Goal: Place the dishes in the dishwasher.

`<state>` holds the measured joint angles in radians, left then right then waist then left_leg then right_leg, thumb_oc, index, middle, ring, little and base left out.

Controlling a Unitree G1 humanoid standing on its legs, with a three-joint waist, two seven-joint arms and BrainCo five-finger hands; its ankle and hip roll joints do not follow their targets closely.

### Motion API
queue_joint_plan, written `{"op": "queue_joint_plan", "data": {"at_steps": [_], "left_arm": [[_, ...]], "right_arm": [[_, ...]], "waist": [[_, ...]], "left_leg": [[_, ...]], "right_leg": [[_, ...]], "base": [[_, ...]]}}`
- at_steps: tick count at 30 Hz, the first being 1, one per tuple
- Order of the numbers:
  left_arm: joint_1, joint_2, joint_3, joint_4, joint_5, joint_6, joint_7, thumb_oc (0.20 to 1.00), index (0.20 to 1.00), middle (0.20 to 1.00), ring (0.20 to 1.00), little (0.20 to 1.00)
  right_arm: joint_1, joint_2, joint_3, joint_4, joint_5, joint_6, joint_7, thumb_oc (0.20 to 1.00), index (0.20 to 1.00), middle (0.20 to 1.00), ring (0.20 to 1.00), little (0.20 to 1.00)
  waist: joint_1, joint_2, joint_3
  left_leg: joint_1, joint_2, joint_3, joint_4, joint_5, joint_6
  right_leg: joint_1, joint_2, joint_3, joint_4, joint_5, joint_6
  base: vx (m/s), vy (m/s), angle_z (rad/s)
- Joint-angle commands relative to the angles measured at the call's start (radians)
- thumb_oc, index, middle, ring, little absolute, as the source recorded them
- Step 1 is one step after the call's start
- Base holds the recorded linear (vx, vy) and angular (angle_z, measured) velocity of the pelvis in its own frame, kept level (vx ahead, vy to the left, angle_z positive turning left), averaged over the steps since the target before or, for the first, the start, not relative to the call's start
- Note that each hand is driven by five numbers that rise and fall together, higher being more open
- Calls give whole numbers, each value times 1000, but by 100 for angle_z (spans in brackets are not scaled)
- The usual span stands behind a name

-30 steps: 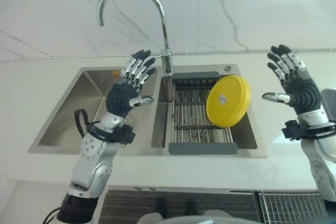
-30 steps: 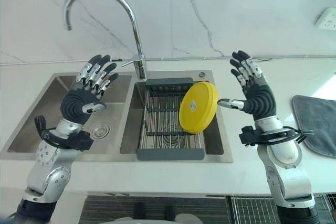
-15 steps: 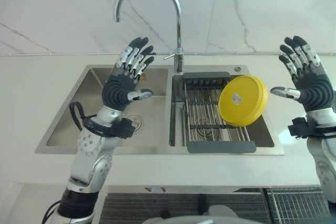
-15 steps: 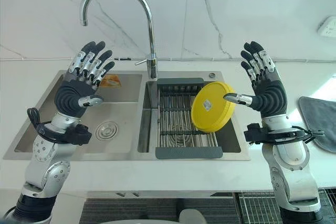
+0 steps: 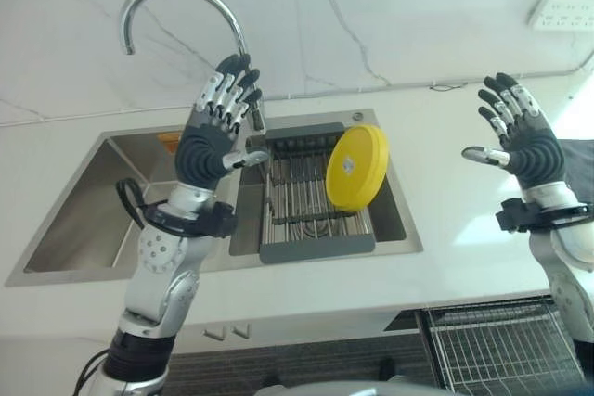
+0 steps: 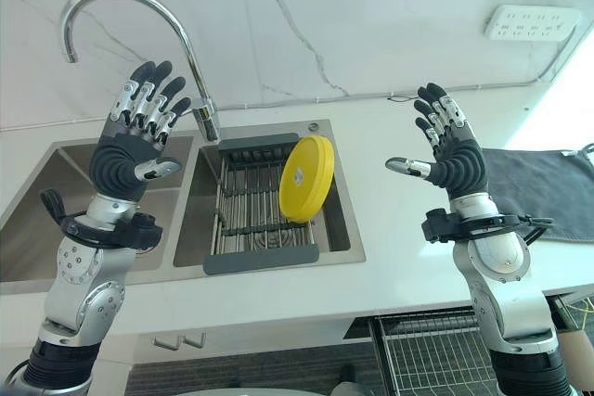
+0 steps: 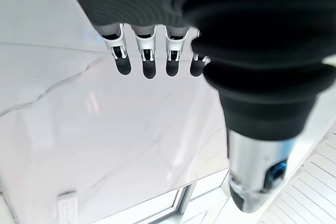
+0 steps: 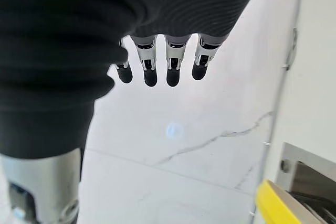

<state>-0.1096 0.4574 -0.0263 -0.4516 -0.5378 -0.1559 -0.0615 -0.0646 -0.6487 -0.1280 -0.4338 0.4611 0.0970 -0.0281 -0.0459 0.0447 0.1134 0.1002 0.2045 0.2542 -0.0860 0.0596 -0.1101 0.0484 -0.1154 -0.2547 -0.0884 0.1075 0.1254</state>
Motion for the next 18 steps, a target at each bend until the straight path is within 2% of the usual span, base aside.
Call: {"op": "queue_joint_plan", "data": {"at_steps": [1, 9, 18], "left_arm": [[-21, 68, 32, -20, 13, -48, 12, 1000, 1000, 1000, 1000, 1000], [-28, 79, 32, -11, 26, -51, 19, 1000, 1000, 1000, 1000, 1000], [-67, 97, 2, 18, 43, -48, 32, 1000, 1000, 1000, 1000, 1000]], "right_arm": [[-54, 36, -16, -45, 55, 3, -8, 1000, 1000, 1000, 1000, 1000], [-53, 63, 23, 41, 137, 96, -24, 1000, 1000, 1000, 1000, 1000], [-135, 71, 89, 182, 209, 126, -63, 1000, 1000, 1000, 1000, 1000]], "waist": [[3, -60, -36], [5, -58, -39], [31, -61, -37]], "left_leg": [[15, -65, 1, -1, -96, 29], [22, -61, -4, -1, -95, 22], [25, -61, -14, -1, -96, 18]], "right_leg": [[30, -31, -8, 1, -83, 25], [41, -33, -13, 1, -88, 24], [53, -37, -36, 1, -92, 24]], "base": [[0, 0, 0], [-7, -17, 4], [-5, -6, 4]]}}
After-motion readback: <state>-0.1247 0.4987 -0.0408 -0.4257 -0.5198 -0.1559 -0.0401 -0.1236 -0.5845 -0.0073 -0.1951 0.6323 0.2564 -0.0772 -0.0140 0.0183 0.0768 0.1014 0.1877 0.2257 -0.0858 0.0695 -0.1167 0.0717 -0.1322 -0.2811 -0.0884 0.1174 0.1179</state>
